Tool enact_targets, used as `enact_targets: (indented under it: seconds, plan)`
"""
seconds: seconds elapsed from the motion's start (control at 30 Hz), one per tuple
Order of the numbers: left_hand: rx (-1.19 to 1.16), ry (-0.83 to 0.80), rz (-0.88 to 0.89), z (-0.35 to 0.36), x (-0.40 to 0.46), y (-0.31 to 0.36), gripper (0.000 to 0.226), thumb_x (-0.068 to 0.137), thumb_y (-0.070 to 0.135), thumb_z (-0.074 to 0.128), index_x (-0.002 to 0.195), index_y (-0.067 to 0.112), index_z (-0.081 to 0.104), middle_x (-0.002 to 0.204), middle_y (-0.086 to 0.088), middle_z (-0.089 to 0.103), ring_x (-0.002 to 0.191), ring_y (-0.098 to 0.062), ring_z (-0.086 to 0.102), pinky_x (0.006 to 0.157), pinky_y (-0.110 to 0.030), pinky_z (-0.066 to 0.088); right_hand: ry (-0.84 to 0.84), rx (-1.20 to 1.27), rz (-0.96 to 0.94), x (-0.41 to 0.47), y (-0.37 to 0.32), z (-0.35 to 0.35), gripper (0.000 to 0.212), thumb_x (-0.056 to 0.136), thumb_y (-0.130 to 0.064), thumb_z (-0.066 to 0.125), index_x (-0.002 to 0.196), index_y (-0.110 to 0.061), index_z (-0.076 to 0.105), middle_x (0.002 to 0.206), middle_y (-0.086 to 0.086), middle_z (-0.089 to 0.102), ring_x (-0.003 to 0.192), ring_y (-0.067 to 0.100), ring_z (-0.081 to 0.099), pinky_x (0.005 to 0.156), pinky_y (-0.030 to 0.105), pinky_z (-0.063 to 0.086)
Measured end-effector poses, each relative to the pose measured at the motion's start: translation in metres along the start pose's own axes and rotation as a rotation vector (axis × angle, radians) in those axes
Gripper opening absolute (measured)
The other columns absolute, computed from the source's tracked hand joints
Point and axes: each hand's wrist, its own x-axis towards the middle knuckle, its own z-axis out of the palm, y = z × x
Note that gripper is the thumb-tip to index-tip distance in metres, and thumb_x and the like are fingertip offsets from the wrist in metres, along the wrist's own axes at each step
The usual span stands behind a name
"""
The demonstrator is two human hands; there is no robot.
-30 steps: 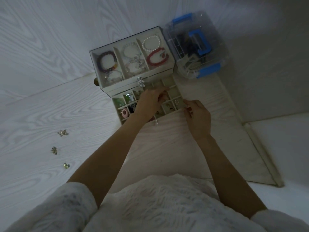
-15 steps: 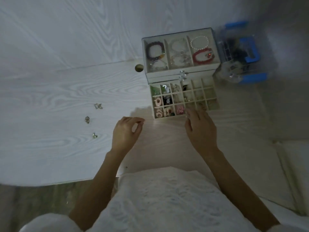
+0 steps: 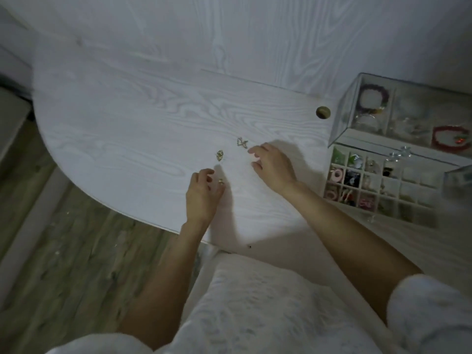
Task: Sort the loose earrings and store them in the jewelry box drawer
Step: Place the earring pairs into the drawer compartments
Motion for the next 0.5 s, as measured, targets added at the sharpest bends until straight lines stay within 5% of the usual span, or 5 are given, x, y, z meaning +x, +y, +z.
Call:
enact_targets:
  seconds: [0.2,0.5]
  plan:
    - [0.012,-0.049,0.047,-0.002,0.013,-0.003,0.019,0.083,0.023,0.065,0.099,0.013,0.062,0.091,-0.006,0.059,0.074,-0.015,0.053,0.072,-0.027,0.046,-0.061,-0.063,-0.015,0.049,-0.013,0.012,0.055,0.086,-0.011,0.062,0.136,-0.018,0.041,0.124,0.013,0.047,0.108,0.027,0.050,0.085,0.036,0.048]
    - [0.040,-0.088,0.140,-0.005,0.014,-0.005,0.011,0.082,0.014,0.066,0.090,0.013,0.073,0.084,-0.010,0.068,0.075,-0.024,0.063,0.068,-0.026,0.045,-0.032,-0.100,-0.057,0.048,-0.011,0.019,0.023,0.086,0.000,0.058,0.108,-0.001,0.063,0.108,0.016,0.061,0.095,0.033,0.058,0.080,0.043,0.050]
